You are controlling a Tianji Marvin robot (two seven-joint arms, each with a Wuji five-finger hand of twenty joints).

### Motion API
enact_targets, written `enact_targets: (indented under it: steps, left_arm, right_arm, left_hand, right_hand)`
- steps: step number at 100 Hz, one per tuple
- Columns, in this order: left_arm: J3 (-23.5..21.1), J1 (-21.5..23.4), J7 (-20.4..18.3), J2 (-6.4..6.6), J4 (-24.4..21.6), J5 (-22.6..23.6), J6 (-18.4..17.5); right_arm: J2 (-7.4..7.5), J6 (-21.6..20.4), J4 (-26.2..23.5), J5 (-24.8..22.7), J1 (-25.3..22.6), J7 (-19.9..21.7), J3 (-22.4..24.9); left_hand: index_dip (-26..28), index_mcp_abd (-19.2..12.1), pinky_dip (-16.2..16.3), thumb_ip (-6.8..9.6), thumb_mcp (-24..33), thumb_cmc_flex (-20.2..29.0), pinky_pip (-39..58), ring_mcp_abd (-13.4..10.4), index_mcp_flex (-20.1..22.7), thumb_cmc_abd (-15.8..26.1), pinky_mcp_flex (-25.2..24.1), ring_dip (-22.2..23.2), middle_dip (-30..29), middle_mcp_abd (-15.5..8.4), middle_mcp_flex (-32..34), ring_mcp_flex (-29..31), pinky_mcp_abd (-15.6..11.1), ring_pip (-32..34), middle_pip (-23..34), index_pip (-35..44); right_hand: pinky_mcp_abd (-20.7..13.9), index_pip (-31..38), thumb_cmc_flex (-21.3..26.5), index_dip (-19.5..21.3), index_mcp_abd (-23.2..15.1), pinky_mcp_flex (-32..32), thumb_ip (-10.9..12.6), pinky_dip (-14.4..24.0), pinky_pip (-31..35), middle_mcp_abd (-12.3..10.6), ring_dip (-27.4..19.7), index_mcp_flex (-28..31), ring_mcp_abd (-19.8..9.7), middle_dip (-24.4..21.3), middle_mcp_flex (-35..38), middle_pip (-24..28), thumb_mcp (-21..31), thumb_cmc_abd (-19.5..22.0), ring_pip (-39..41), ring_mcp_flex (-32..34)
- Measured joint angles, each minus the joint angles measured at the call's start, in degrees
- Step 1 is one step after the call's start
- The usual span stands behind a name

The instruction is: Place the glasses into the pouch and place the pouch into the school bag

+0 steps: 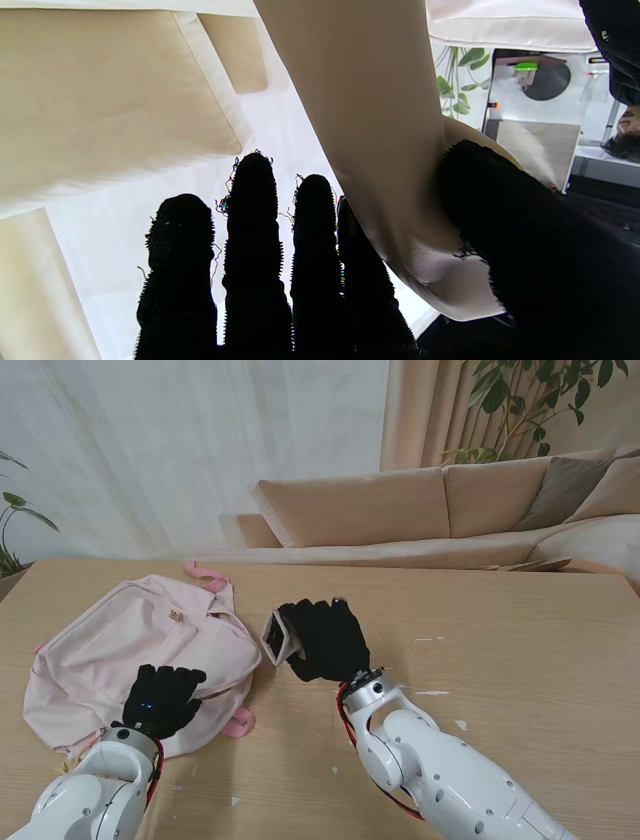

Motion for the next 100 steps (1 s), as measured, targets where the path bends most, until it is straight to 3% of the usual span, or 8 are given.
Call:
enact_targets:
  steps: [20,40,48,59,70,82,92,100]
  left_arm:
    - [0.1,-0.9,0.5,-0.15,0.2,-3.1,1.1]
    - [2.3,-3.5,1.7,-0.13,2.6,-6.7,3.3]
    - [2.8,-4.2,3.8,-0.30,3.8,-7.7,3.7]
    - [3.0,-5.1,4.3,-0.58,4.8,-7.3,3.8]
    - [3.2,-6.2,6.5,-0.82,5.9,-9.3,3.8]
    - [2.0,-6.6,6.5,-1.17,6.1,-12.6,2.0]
    - [0.9,-6.6,5.0,-1.26,5.0,-13.2,1.4]
    - [0.0,-6.6,4.8,-1.37,3.7,-17.9,1.3]
  right_arm:
    - [0.00,0.0,0.1,0.0,0.0,-0.1,-0.1]
    - [0.01,-0.1,0.1,0.0,0.0,-0.2,-0.1]
    - [0.02,-0.1,0.1,0.0,0.0,-0.2,-0.1]
    - [0.03,-0.1,0.2,-0.1,0.0,-0.2,-0.2]
    - [0.03,-0.3,0.3,0.0,0.1,-0.2,-0.3]
    - [0.08,-0.7,0.4,0.0,0.1,-0.2,-0.4]
    - [0.19,-1.4,0.4,-0.2,0.1,-0.1,-0.5]
    - [0.38,-2.7,0.4,-0.4,0.1,0.0,-0.7]
  left_hand:
    - [0.0,-0.2,-0.1,0.00,-9.4,10.4,3.8,1.2,3.6,1.4,1.9,0.0,0.2,0.3,5.4,3.5,0.0,2.1,0.8,0.4]
    - [1.6,-2.7,0.0,0.00,-3.2,13.8,14.2,3.2,12.8,1.4,9.0,1.7,7.4,1.6,18.1,13.7,2.9,9.6,1.0,6.1]
    - [7.1,-4.6,1.5,-0.78,-1.7,13.8,22.2,3.4,13.9,1.4,12.8,5.6,12.0,1.4,20.9,18.3,4.3,18.3,8.3,13.7]
    - [19.3,-6.1,3.8,-0.86,-1.5,13.8,30.7,3.4,12.8,1.4,15.6,13.3,19.9,1.4,20.7,20.7,4.4,31.7,18.7,14.3]
    - [29.4,-6.7,9.7,-0.87,-0.3,13.4,35.2,1.7,12.2,1.4,19.1,19.3,28.0,2.5,20.7,22.8,5.2,41.8,24.1,12.8]
    - [32.2,-6.8,13.9,-0.87,0.6,13.1,37.5,1.0,12.2,1.4,22.0,21.0,30.9,3.3,20.7,24.3,5.8,46.0,26.9,12.3]
    - [33.2,-6.8,14.6,-0.86,0.9,13.0,38.2,0.7,12.2,1.4,23.2,21.0,31.0,3.6,20.7,25.5,5.9,46.4,28.2,12.2]
    - [33.4,-6.8,14.7,-0.86,0.9,13.0,38.6,0.7,12.2,1.4,23.8,21.0,31.0,3.9,21.2,26.2,5.9,47.5,28.6,12.2]
  right_hand:
    - [0.0,0.0,0.0,0.0,0.0,0.0,0.0,0.0,0.0,0.0,0.0,0.0,0.0,0.0,0.0,0.0,0.0,0.0,0.0,0.0]
    - [0.0,0.0,0.0,0.0,0.0,0.0,0.0,0.0,0.0,0.0,0.0,0.0,0.0,0.0,0.0,0.0,0.0,0.0,0.0,0.0]
    - [0.0,0.0,0.0,0.0,0.0,0.0,0.0,0.0,0.0,0.0,0.0,0.0,0.0,0.0,0.0,0.0,0.0,0.0,0.0,0.0]
    - [0.0,0.0,0.0,0.0,0.0,0.0,0.0,0.0,0.0,0.0,0.0,0.0,0.0,0.0,0.0,0.0,0.0,0.0,0.0,0.0]
    - [0.0,0.0,0.0,0.0,0.0,0.0,0.0,0.0,0.0,0.0,0.0,0.0,0.0,0.0,0.0,0.0,0.0,0.0,0.0,0.0]
    - [0.0,0.0,0.0,0.0,0.0,0.0,0.0,0.0,0.0,0.0,0.0,0.0,0.0,0.0,0.0,0.0,0.0,0.0,0.0,0.0]
    - [0.0,0.0,0.0,0.0,0.0,0.0,0.0,0.0,0.0,0.0,0.0,0.0,0.0,0.0,0.0,0.0,0.0,0.0,0.0,0.0]
    - [0.0,0.0,0.0,0.0,0.0,0.1,0.0,0.0,0.0,0.0,0.0,0.0,0.0,0.0,0.0,0.0,0.0,0.0,0.0,0.0]
